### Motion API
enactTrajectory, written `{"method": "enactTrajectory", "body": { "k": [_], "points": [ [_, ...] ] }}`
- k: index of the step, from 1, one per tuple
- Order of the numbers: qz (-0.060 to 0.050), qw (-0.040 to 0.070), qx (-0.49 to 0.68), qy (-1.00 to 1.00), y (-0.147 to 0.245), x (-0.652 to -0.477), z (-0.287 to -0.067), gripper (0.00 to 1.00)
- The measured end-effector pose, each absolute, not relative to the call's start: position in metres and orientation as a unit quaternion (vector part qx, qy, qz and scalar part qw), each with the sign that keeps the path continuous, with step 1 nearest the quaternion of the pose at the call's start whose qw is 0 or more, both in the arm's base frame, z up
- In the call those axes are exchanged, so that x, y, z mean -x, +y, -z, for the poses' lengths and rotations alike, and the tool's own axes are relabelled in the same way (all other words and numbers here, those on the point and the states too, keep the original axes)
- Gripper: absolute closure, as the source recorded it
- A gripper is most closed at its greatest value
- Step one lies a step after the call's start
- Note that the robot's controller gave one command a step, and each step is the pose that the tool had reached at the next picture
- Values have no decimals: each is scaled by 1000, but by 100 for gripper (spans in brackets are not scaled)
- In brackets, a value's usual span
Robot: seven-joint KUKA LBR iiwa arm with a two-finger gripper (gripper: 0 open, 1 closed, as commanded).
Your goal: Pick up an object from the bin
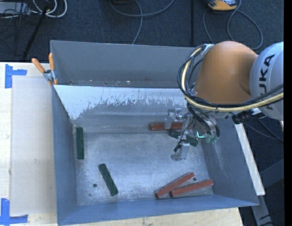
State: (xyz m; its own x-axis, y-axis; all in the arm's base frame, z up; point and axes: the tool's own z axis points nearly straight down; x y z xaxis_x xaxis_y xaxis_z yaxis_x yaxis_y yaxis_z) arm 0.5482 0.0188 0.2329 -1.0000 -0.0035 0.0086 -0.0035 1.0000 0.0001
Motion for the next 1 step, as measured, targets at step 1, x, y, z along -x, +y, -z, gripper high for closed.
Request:
{"method": "enactTrajectory", "body": {
  "k": [1],
  "points": [
    [0, 4, -100, -995, -4, -512, -97, 0]
  ]
}}
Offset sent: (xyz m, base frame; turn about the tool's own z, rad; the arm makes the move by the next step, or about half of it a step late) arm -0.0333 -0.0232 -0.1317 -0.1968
